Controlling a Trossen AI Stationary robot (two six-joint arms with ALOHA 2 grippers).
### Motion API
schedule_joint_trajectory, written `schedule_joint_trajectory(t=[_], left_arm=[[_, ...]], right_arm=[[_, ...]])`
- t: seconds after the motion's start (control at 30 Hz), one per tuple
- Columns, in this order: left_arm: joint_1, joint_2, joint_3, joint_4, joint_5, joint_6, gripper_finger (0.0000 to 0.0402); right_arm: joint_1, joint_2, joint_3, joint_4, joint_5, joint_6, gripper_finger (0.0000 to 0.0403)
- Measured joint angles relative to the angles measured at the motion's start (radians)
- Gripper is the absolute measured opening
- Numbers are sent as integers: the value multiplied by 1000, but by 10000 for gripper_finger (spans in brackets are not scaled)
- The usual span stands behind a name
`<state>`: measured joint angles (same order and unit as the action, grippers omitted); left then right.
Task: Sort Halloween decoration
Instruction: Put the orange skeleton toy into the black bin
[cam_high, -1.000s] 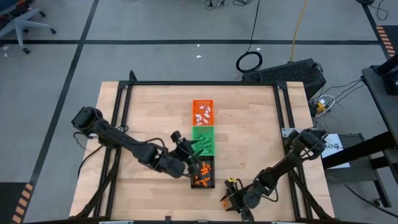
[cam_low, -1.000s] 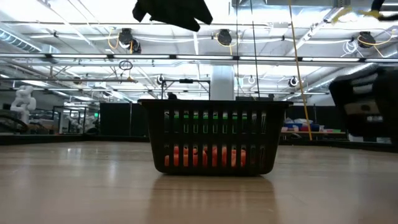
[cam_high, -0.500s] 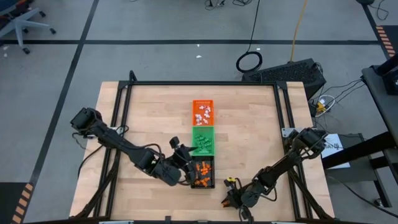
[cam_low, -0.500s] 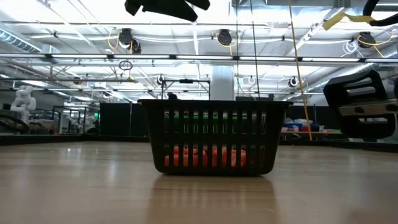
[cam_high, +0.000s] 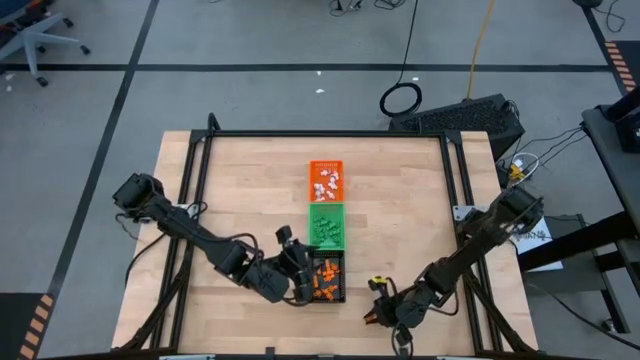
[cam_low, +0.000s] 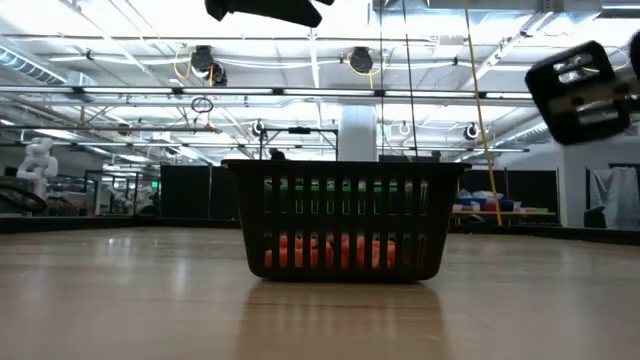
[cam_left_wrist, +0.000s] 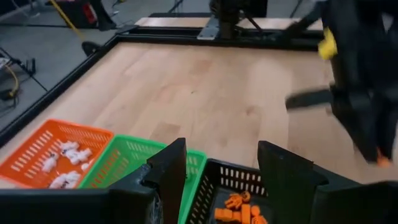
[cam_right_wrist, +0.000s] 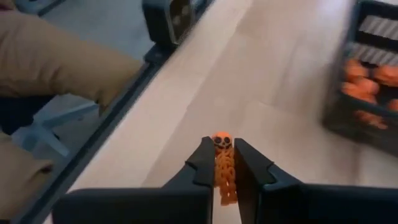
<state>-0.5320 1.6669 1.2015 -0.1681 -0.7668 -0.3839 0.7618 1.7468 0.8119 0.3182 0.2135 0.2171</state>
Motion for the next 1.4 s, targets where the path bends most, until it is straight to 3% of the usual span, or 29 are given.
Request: schedule_joint_trajectory(t=[0.43, 0.67, 0.83, 1.07, 1.4], left_arm=[[-126, 0, 0, -17, 3, 79, 196], [-171, 0, -3, -40, -2, 57, 196], [-186, 0, -64, -53, -61, 41, 194], [-190, -19, -108, -50, -74, -16, 143], [-197, -19, -108, -85, -56, 5, 53]], right_arm=[[-71, -305, 1, -272, 19, 171, 13], [-112, -376, 1, -306, 21, 114, 15], [-147, -390, 1, -294, 21, 62, 15], [-188, -378, 2, -273, 99, 58, 15], [-228, -246, 2, -79, 93, 51, 16]])
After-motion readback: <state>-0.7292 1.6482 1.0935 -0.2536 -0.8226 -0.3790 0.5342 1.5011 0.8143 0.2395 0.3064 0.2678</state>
